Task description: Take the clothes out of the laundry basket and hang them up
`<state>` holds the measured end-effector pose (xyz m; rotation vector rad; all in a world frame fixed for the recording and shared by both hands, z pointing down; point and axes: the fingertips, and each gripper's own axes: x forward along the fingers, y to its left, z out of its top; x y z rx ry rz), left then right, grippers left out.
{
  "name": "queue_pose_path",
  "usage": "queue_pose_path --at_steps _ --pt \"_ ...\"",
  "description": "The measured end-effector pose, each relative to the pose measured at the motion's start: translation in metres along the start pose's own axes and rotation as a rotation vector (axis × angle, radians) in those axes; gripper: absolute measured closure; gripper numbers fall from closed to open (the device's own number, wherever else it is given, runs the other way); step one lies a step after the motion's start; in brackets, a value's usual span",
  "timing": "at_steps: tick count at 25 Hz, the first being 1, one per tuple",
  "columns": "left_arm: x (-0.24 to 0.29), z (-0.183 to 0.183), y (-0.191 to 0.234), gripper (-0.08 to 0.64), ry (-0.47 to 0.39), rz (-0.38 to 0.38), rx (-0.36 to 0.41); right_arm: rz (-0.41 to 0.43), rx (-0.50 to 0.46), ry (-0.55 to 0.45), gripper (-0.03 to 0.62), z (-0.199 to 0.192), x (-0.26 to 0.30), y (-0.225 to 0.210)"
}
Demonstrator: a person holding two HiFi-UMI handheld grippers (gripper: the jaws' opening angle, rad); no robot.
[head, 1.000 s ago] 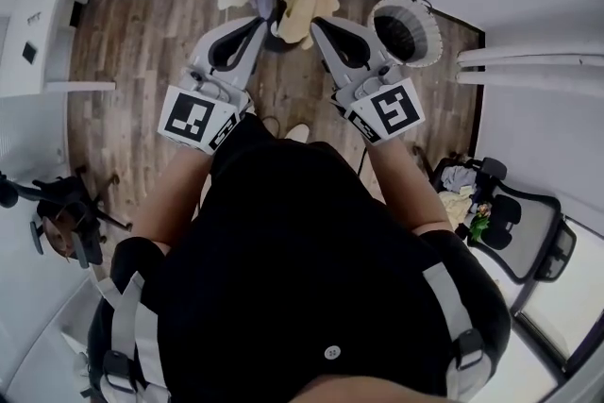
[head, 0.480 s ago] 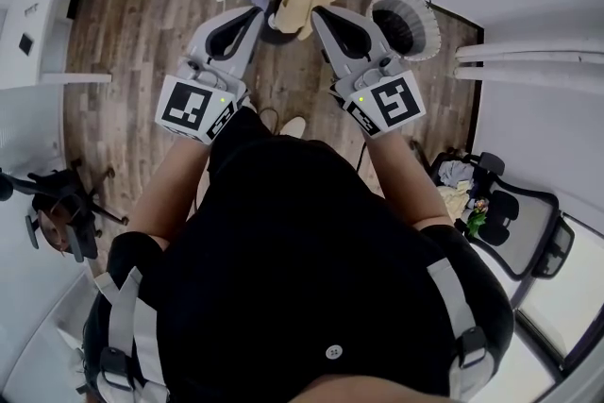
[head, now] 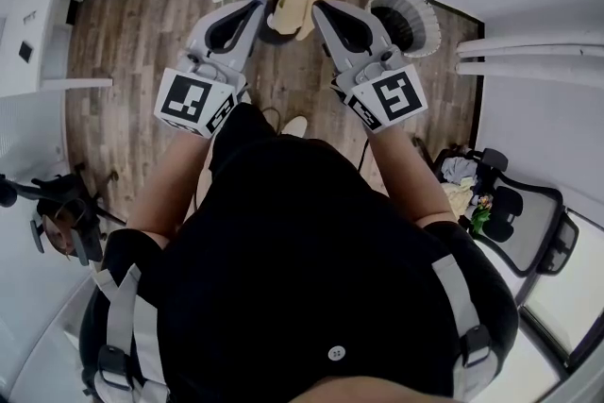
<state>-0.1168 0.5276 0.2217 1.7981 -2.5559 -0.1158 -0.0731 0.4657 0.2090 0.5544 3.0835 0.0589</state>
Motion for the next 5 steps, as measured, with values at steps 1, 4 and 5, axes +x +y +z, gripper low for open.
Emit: queue_pose_path --at_steps 1,4,5 --pt "0.0021 0.0000 0.0001 0.558 0.003 -0.002 0.003 -0.001 -0.001 0.002 0.589 -0.0011 0.0004 -0.0018" --pt "0.0090 0.0007 0.0015 0.558 0.012 -0.004 0.008 -0.001 -0.003 0.006 0.589 -0.0033 0.0023 -0.0081" --pt "0.0112 0.0012 0.0021 0.558 0.014 -0.004 0.008 -0.001 -0.003 0.007 0.589 -0.0038 0.0031 -0.0103"
